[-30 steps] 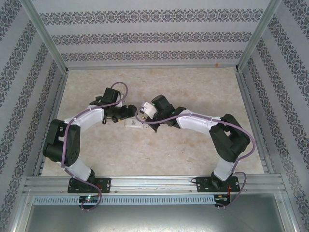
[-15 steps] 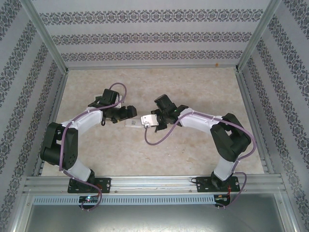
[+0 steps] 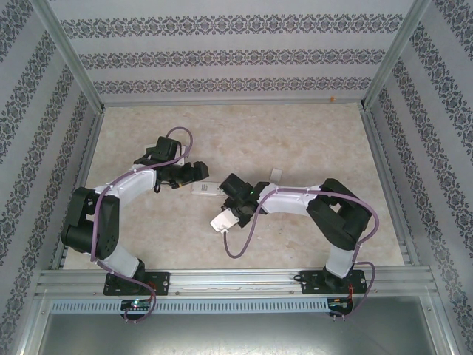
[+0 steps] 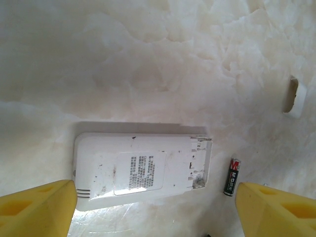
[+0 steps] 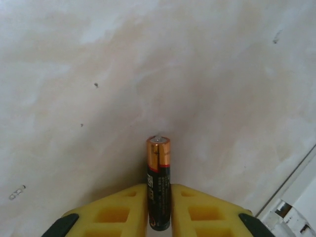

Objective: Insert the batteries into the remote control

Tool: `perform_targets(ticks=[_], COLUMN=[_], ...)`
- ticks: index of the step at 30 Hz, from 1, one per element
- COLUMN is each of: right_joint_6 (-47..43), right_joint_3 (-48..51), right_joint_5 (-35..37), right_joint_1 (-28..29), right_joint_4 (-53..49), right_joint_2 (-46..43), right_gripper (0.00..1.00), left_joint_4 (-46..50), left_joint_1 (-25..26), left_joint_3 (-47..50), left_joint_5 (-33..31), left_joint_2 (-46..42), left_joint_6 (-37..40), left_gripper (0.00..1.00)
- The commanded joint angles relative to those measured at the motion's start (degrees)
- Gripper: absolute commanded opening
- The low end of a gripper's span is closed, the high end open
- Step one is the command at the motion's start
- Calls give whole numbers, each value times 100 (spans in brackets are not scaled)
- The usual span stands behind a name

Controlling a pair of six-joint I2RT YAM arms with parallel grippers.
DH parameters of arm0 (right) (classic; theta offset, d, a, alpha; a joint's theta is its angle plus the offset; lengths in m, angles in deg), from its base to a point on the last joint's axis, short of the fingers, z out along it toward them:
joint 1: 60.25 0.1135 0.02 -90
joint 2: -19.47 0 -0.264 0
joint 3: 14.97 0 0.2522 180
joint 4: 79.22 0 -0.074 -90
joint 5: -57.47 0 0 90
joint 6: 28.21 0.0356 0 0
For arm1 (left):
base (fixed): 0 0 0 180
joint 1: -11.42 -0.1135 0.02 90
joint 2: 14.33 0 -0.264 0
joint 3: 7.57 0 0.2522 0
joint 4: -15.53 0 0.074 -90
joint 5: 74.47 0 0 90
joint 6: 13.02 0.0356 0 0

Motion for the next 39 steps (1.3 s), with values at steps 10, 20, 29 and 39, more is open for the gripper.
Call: perform_targets(ticks=[10, 20, 29, 39], right_joint_6=[754, 10424, 15865, 16761], right_joint_3=[78, -260, -183, -609], right_joint_5=[-185, 1823, 1457, 607], right_joint_1=[68, 138, 440, 516], right_joint_4=[-114, 563, -786, -1044], right_joint_2=[-399, -1201, -964, 92], right_gripper=[36, 42, 42, 38], left_joint_4=[-262, -494, -570, -594], left_joint_1=[-77, -130, -182, -194], left_joint_3=[4, 145, 288, 225], left_joint_5=[114, 124, 160, 205], left_joint_2=[-17, -173, -349, -105], left_joint_6=[-81, -206, -292, -263], left_gripper=[84, 84, 84, 85])
